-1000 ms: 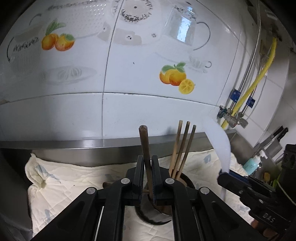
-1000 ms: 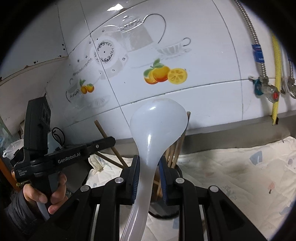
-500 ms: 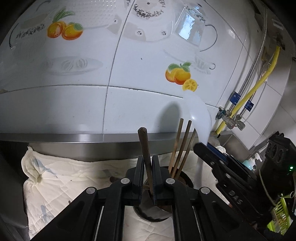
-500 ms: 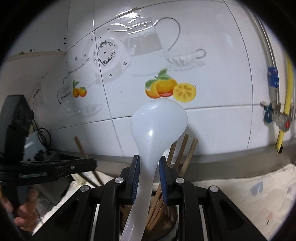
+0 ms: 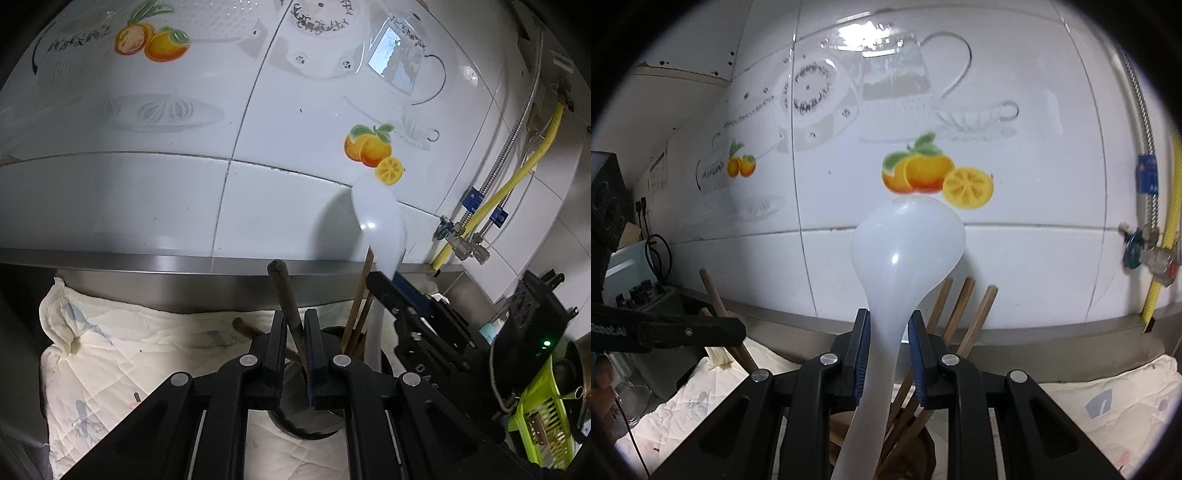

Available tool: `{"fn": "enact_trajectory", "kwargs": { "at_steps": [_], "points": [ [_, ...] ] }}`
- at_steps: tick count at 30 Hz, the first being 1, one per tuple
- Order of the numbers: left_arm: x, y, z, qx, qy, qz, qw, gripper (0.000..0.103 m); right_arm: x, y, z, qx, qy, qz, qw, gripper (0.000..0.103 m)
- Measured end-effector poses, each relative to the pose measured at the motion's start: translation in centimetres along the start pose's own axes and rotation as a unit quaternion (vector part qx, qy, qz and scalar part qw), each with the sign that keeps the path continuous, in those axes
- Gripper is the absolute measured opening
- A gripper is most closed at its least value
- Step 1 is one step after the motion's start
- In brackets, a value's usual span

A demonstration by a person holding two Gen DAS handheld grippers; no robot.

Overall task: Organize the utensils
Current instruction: 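Lower the chopstick and the ladle handle down into the pot with both tools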

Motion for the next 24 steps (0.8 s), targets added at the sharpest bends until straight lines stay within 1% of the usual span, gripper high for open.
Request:
{"fn": "enact_trajectory", "kwargs": {
  "at_steps": [7,13,16,17,19,24],
  "points": [
    [-0.1,0.2,0.0,0.003,-0.001,-0.001,1.0000,0.011,0.5,1.3,-1.2,-0.017,0.010,-0.005,1.000,0.023],
    [-0.1,0.3,0.1,0.004,-0.001,0.000,1.0000,0.011,-0.6,1.1,-2.0,-0.003,-0.033,-0.025,0.999,0.023],
    [-0.1,0.4,0.1,0.006,-0.002,0.003,1.0000,0.011,-0.8,1.3,-2.0,-0.009,-0.027,-0.015,0.999,0.023],
    [-0.1,0.5,0.1,0.006,-0.003,0.002,1.0000,0.011,-0.8,1.3,-2.0,-0.002,-0.035,-0.017,0.999,0.023],
    [-0.2,0.6,0.2,0.005,-0.005,0.001,1.0000,0.011,-0.7,1.8,-2.0,-0.017,-0.023,0.000,1.000,0.023],
    [-0.2,0.7,0.1,0.004,-0.003,0.001,1.0000,0.011,-0.2,2.3,-1.9,-0.026,-0.007,0.011,1.000,0.023]
  ]
}}
Point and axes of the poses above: each gripper's, at about its wrist camera, not at the fingertips, and y roughly the way its jaws point, x to its right, z to its top, the point moved 5 cm from there along y, roughly the way its jaws point, and after that the axes turned 10 degrees about -z, right-handed, at the moved point
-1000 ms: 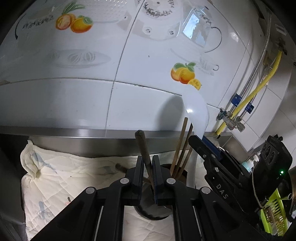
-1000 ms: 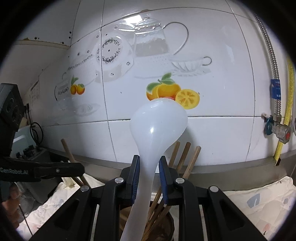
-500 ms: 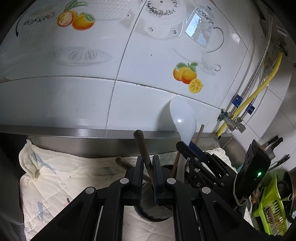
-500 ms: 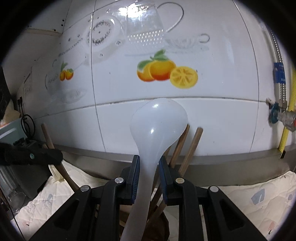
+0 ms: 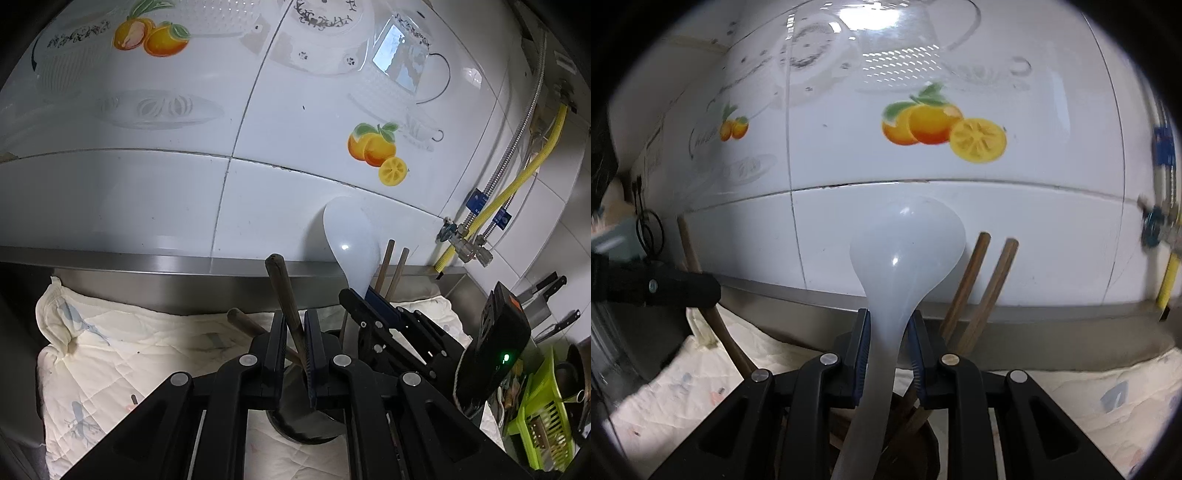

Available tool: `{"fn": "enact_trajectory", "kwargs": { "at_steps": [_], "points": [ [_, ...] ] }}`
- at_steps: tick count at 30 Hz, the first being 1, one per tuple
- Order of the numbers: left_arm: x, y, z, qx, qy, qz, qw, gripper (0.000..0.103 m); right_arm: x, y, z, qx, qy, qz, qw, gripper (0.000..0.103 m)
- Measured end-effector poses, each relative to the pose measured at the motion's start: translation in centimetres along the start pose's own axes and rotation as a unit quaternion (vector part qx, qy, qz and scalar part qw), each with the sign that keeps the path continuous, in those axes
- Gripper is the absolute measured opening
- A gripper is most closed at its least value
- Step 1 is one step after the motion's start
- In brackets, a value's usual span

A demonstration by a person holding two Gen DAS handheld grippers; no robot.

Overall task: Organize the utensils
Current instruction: 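Lower the chopstick and the ladle handle down into the pot with both tools, then open both tools to release the chopstick and ladle in the pot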

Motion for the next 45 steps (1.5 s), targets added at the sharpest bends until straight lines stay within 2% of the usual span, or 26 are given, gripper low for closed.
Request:
{"fn": "enact_trajectory", "kwargs": {
  "at_steps": [7,10,12,16,19,32,33,34,35,36,37,38,41,45],
  "points": [
    [-0.2,0.1,-0.2,0.002,-0.005,-0.001,1.0000,0.011,-1.8,-1.1,-0.6,0.006,-0.051,0.002,0.999,0.023],
    [-0.2,0.1,-0.2,0.000,-0.006,-0.001,1.0000,0.011,-1.7,-0.8,-0.6,-0.001,-0.040,0.003,0.999,0.023],
    [-0.2,0.2,-0.1,-0.001,-0.006,0.001,1.0000,0.011,-0.8,-0.7,-0.4,-0.016,0.000,0.025,1.000,0.023],
    [-0.2,0.1,-0.2,0.000,-0.006,0.001,1.0000,0.011,0.5,-0.7,-0.2,-0.028,0.038,0.035,0.998,0.024],
    [-0.3,0.1,-0.2,0.000,-0.008,0.000,1.0000,0.011,0.0,-1.1,-0.3,-0.027,0.014,0.028,0.999,0.023],
    [0.0,0.1,-0.2,-0.012,0.000,0.006,0.9999,0.011,-1.2,-3.1,-0.3,-0.038,-0.022,0.022,0.999,0.024],
    [0.0,0.1,-0.2,-0.013,0.002,0.008,0.9999,0.011,-1.3,-3.2,-0.2,-0.040,-0.025,0.022,0.999,0.026],
    [0.1,0.0,-0.2,-0.011,0.002,0.008,0.9999,0.014,-1.4,-3.5,-0.1,-0.040,-0.028,0.023,0.999,0.032],
    [0.1,-0.1,-0.1,-0.010,0.001,0.006,0.9999,0.018,-1.3,-3.6,-0.1,-0.039,-0.028,0.020,0.999,0.037],
    [0.1,-0.1,0.0,-0.009,-0.003,0.001,1.0000,0.021,-1.3,-3.8,0.0,-0.040,-0.027,0.018,0.999,0.047],
    [0.2,-0.2,0.0,-0.009,-0.005,-0.002,0.9999,0.027,-1.4,-4.0,0.1,-0.040,-0.029,0.018,0.999,0.050],
    [0.3,-0.2,0.1,-0.008,-0.006,-0.003,0.9999,0.030,-1.4,-4.4,0.2,-0.036,-0.031,0.014,0.999,0.050],
    [1.0,-0.5,0.4,-0.005,0.010,0.012,0.9999,0.030,-1.4,-5.5,0.7,-0.040,-0.041,0.010,0.998,0.050],
    [1.5,-1.4,0.8,0.001,0.015,0.014,0.9998,0.030,-0.7,-7.5,1.2,-0.049,-0.034,0.011,0.998,0.050]
  ]
}}
Point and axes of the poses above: each gripper's, at about its wrist camera, not at the fingertips, and y roughly the way its jaws point, x to its right, z to its top, the point moved 5 cm from there along y, roughly the way its jaws point, and after that the axes turned 10 degrees about -z, right-handed, at the moved point
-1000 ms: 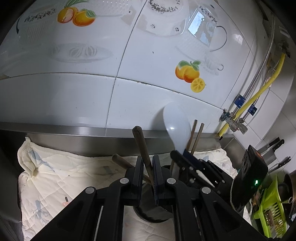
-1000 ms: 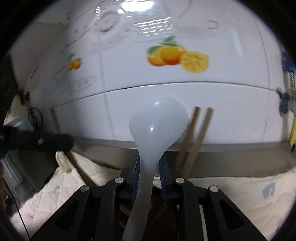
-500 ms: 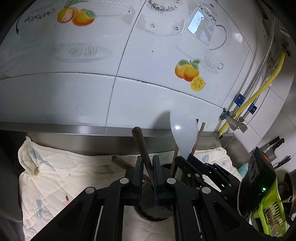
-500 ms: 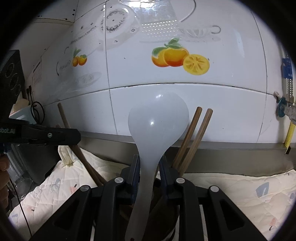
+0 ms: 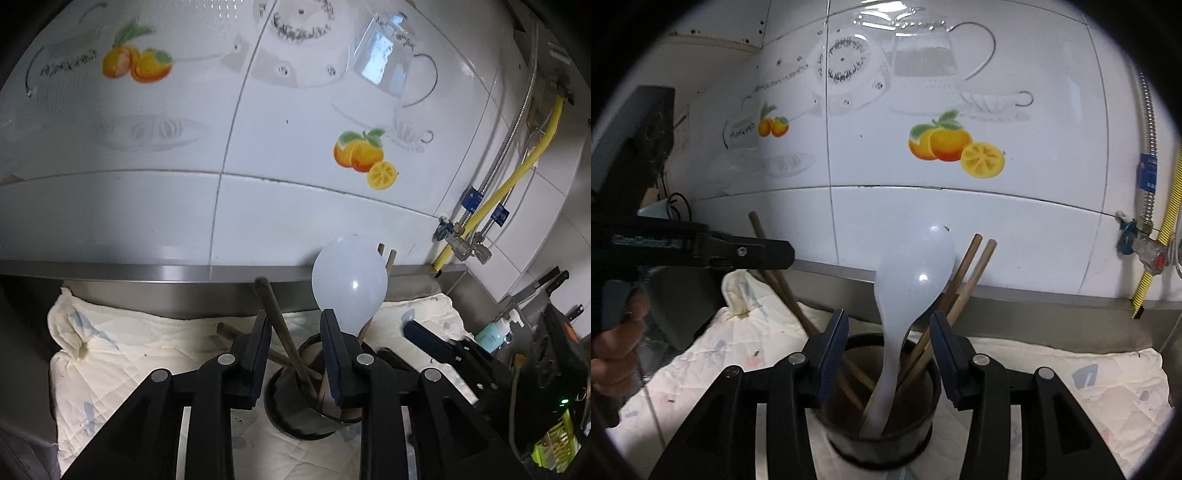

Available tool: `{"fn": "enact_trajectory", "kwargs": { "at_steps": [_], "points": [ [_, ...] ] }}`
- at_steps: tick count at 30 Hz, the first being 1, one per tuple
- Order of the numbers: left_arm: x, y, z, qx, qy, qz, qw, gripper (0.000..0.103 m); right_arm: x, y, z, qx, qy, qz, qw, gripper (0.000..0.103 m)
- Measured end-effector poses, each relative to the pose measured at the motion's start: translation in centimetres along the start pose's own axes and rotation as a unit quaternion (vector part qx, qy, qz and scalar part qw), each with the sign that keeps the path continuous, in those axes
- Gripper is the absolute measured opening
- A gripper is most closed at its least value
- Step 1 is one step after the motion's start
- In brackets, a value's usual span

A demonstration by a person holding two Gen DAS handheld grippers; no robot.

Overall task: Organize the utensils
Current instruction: 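Open both tools to release the chopstick and ladle in the pot, then move the right tool to the white rice paddle handle while the left tool approaches the chopsticks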

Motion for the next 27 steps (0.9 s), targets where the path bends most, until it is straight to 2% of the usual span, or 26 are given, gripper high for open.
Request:
{"fn": "enact_trajectory", "kwargs": {
  "at_steps": [5,8,11,17,23,27],
  "points": [
    [0.4,-1.8,0.1,0.008,0.009,0.011,0.9999,0.033,2.2,-2.8,-0.4,-0.028,0.020,-0.005,0.999,0.050],
    [1.1,-3.1,0.0,0.011,0.019,0.013,0.9997,0.037,3.9,-3.9,-1.5,-0.063,0.042,-0.008,0.997,0.050],
    [2.5,-4.2,-0.7,0.012,0.039,0.016,0.9991,0.040,5.6,-5.0,-2.9,-0.092,0.050,-0.029,0.994,0.050],
    [5.4,-4.6,-3.6,-0.014,0.063,0.000,0.9979,0.040,8.1,-6.4,-8.1,-0.172,0.088,-0.048,0.980,0.050],
    [7.5,-4.1,-6.9,-0.040,0.066,-0.017,0.9969,0.040,8.0,-7.7,-12.5,-0.220,0.102,-0.055,0.969,0.050],
    [8.0,-4.0,-8.9,-0.054,0.063,-0.025,0.9962,0.040,7.7,-7.7,-14.8,-0.244,0.123,-0.053,0.960,0.062]
  ]
}}
Point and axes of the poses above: each gripper's, at about its wrist camera, not at the fingertips, and y roughly the way its jaws point, x to its right, z to its top, the point moved 5 cm from there along y, roughly the way its jaws point, and after that the axes turned 10 degrees about -z, right-handed, at the moved point
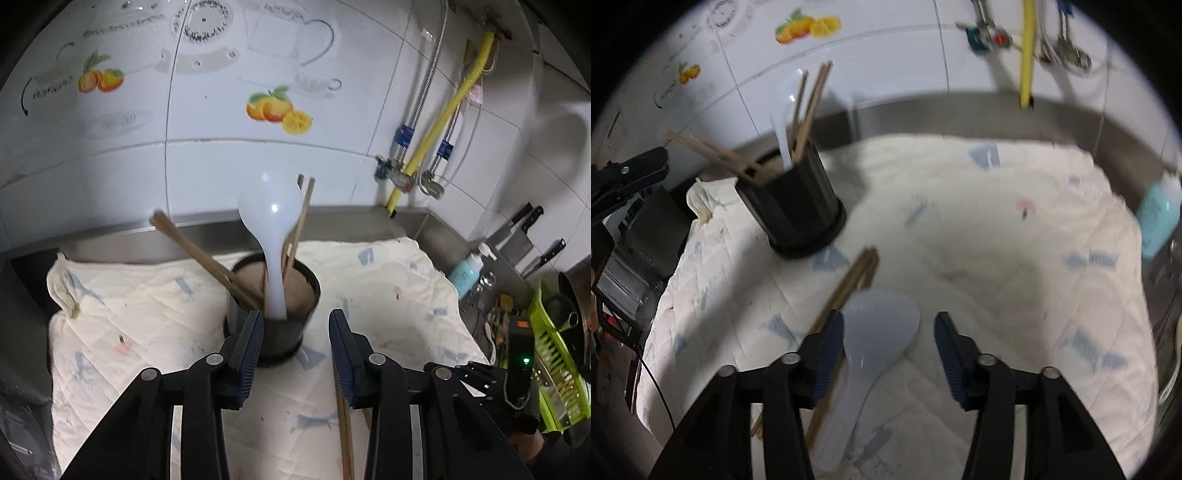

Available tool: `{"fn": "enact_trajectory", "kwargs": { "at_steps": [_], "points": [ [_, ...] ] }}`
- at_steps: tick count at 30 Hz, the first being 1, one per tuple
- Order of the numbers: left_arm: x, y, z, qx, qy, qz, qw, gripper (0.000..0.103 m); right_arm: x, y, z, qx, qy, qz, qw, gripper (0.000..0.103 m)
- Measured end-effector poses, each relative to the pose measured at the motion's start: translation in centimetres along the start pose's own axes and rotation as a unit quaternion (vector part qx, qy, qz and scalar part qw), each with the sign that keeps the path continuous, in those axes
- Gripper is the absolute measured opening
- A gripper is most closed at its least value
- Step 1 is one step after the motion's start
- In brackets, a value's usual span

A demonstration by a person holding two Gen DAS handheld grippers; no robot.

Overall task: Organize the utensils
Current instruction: 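Move the right tool to the white rice paddle handle while the left tool approaches the chopsticks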

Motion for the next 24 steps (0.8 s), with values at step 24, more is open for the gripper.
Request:
{"fn": "enact_trajectory", "kwargs": {
  "at_steps": [24],
  "points": [
    [-4.3,2.3,-6.2,-0.049,-0.059,-0.003,0.9971,0.040,-2.1,5.3,-1.4,-0.067,0.031,-0.049,0.996,0.076]
  ]
}}
Point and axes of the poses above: each gripper's, at about its wrist camera, not at the fingertips, and y roughly the way its jaws point, x to its right, z to its top, the point moved 5 cm from there along y, roughly the way its jaws point, and after that the axes turned 10 degrees about -z, right-handed, at the moved point
